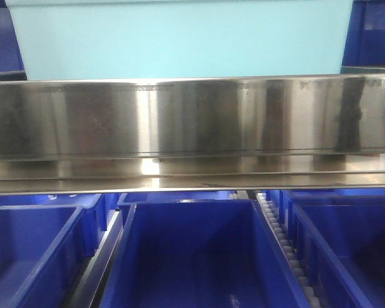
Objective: Move two blue bins to right shelf middle
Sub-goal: 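Close both grippers on the side walls of the light blue bin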
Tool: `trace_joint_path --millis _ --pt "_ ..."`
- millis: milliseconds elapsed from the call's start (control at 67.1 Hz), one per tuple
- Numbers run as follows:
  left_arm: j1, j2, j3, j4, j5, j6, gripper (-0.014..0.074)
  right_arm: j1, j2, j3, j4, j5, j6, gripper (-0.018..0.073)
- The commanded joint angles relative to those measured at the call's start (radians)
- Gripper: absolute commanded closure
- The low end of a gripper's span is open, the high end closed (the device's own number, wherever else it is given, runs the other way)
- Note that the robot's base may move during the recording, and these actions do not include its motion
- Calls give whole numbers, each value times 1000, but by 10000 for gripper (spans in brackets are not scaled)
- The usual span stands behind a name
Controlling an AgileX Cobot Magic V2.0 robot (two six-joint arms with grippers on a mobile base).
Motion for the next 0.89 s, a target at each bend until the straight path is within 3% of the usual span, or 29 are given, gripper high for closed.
trace_joint_path --millis 0,491,581,655,700,879 --pt "-7 62 -23 -23 14 -7 4 4 51 -12 -5 4 3 -10" --pt "-12 233 -32 -38 8 -11 55 17 261 -12 -5 -59 18 -10" --pt "-12 233 -32 -38 8 -11 106 17 265 -12 -5 -59 18 27" --pt "-12 233 -32 -38 8 -11 199 17 270 -12 -5 -59 18 127" --pt "-12 233 -32 -38 8 -11 298 17 270 -12 -5 -54 18 214" --pt "-12 233 -32 -38 6 -11 701 17 272 -12 -5 -29 18 685"
